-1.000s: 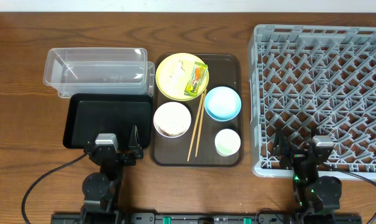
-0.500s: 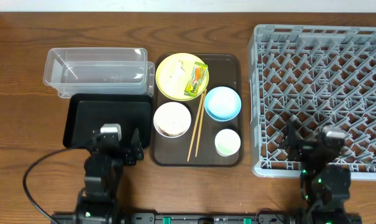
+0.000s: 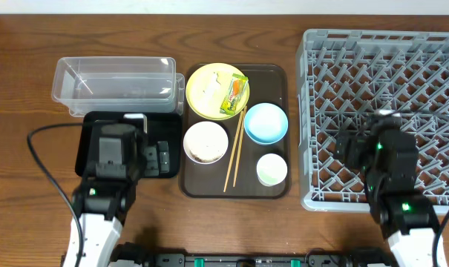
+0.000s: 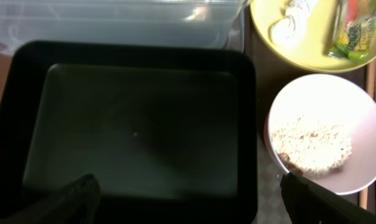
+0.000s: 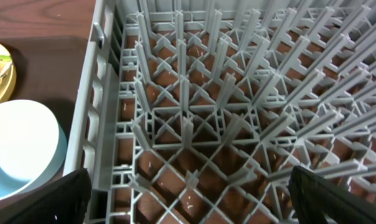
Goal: Sort waste into correct bins and load items into the dishwasher rack
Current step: 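Move the left gripper over the yellow plate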
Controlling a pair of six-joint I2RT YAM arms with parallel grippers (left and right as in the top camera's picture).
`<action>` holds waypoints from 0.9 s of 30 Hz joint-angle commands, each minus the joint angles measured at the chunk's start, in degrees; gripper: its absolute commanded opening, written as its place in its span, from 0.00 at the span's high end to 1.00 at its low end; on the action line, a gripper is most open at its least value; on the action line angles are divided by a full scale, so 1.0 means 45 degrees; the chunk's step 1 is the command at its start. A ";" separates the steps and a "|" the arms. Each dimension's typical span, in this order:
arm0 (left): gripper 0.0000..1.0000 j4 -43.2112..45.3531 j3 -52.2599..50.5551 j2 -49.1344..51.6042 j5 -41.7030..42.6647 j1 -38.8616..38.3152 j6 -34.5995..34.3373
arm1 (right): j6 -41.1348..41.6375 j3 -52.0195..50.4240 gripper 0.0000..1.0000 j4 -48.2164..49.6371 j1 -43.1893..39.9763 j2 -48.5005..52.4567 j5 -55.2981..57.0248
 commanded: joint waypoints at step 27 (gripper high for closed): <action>0.09 0.3599 0.1749 0.2725 0.1520 -0.0748 -0.0636 | -0.0442 0.0724 0.01 0.0005 0.0112 0.0729 -0.0797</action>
